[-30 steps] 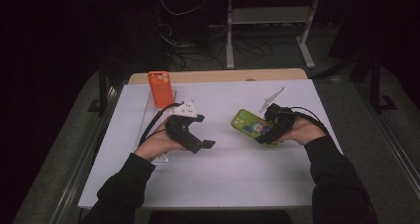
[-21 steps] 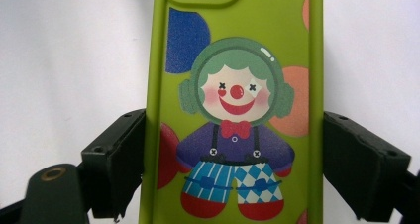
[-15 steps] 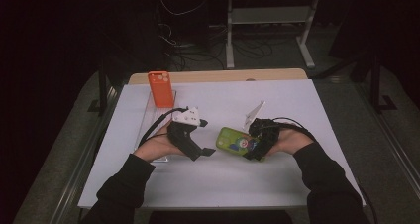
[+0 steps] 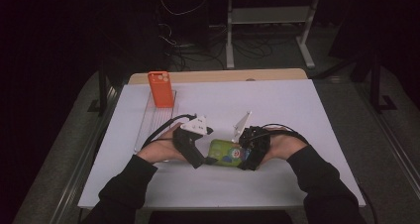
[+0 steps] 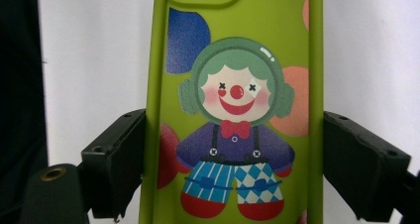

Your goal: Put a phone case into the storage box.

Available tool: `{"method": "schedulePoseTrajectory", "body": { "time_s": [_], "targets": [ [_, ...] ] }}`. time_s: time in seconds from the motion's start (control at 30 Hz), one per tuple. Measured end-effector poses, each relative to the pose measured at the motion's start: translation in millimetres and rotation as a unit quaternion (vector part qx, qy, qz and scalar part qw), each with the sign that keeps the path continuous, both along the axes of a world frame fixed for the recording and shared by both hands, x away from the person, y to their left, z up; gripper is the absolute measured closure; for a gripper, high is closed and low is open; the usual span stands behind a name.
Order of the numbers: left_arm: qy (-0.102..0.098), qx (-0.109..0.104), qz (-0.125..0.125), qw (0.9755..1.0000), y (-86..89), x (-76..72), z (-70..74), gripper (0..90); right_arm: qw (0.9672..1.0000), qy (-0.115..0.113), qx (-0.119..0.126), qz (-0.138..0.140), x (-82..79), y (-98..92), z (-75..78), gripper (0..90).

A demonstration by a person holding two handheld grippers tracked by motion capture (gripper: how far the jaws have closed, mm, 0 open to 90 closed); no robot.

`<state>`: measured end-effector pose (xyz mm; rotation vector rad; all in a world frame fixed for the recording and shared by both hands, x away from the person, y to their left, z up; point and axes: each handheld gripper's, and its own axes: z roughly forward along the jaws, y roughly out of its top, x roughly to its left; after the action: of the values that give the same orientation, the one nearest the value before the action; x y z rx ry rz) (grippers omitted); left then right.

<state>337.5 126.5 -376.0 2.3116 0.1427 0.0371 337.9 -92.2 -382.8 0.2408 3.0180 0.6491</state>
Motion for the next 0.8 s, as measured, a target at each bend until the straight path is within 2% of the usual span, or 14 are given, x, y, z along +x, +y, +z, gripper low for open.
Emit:
{"method": "schedulePoseTrajectory", "body": {
  "time_s": [0.07, 0.1, 0.27, 0.3, 0.67, 0.8],
  "targets": [
    [-0.004, 0.012, -0.017, 0.9998, -3.0, -0.8, -2.2, 0.0, 1.0, -0.001, 0.0, 0.006, -2.5, 3.1, 1.3, 15.4],
    [-0.004, 0.017, -0.02, 0.9996, -4.8, -1.6, -3.8, 0.0, 1.0, 0.003, 0.001, 0.007, -4.2, 4.8, 2.5, 15.4],
    [-0.004, 0.042, -0.036, 0.9985, -13.5, -6.9, -11.9, 0.0, 0.9996, -0.007, -0.001, 0.027, -8.8, 11.0, 5.5, 15.4],
    [0.002, 0.039, -0.035, 0.9986, -15.2, -8.2, -13.7, 0.0, 0.9995, -0.008, 0.0, 0.031, -9.7, 12.1, 6.0, 15.4],
    [0.014, 0.05, -0.046, 0.9976, -19.9, -9.2, -19.7, 0.1, 0.9986, -0.013, 0.011, 0.05, -15.6, 18.1, 12.1, 15.3],
    [0.013, 0.05, -0.048, 0.9975, -19.9, -9.7, -19.3, 6.2, 0.9985, -0.011, 0.015, 0.052, -16.0, 18.6, 13.9, 15.3]
  ]
}}
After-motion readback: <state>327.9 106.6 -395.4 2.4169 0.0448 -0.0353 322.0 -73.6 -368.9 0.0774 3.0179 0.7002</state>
